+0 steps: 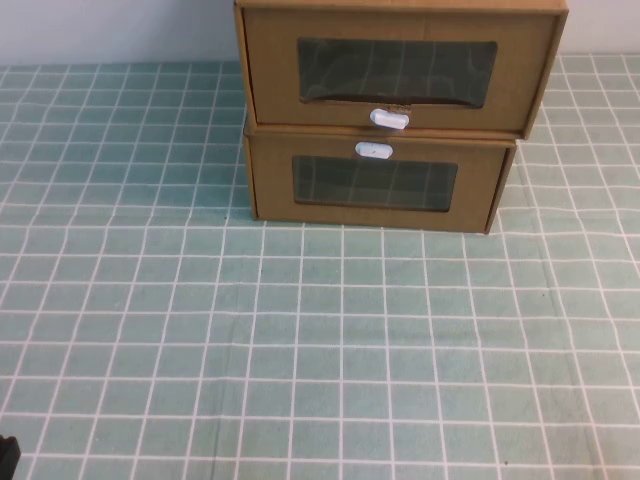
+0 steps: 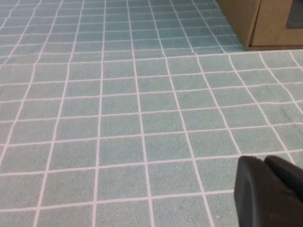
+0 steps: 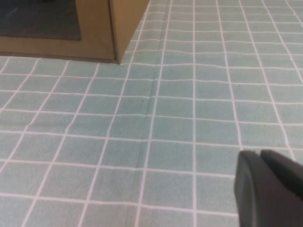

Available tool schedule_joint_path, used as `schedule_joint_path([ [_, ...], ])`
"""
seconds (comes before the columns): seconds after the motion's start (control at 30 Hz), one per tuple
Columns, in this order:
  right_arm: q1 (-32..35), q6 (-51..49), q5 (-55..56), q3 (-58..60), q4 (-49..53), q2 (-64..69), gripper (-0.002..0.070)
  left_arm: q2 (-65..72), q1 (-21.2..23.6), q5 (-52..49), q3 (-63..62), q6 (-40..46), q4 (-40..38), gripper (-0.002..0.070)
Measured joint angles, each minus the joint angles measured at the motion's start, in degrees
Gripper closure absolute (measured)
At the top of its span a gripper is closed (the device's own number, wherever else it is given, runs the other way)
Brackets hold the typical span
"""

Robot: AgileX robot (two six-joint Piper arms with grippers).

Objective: Open the shoe box
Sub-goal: 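Pull the top drawer of the cardboard box fully open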

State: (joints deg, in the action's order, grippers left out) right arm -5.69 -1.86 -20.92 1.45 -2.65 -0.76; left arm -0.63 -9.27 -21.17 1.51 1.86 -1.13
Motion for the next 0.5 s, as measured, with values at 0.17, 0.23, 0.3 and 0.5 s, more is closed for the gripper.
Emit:
schedule_joint_path([
  [0.17, 0.0, 0.0, 0.0, 0.0, 0.26, 0.0, 0.0689, 0.0, 0.0, 0.0, 0.0, 0.0, 0.51, 0.068],
  [0.23, 0.0, 0.0, 0.0, 0.0, 0.8, 0.0, 0.0689, 0.0, 0.0, 0.0, 0.0, 0.0, 0.64, 0.068],
  [0.3, 0.0, 0.0, 0.0, 0.0, 1.05, 0.0, 0.0689, 0.0, 0.0, 0.0, 0.0, 0.0, 0.64, 0.068],
  [0.5, 0.0, 0.0, 0.0, 0.0, 1.14, 0.0, 0.0689, 0.0, 0.0, 0.0, 0.0, 0.0, 2.14, 0.068],
])
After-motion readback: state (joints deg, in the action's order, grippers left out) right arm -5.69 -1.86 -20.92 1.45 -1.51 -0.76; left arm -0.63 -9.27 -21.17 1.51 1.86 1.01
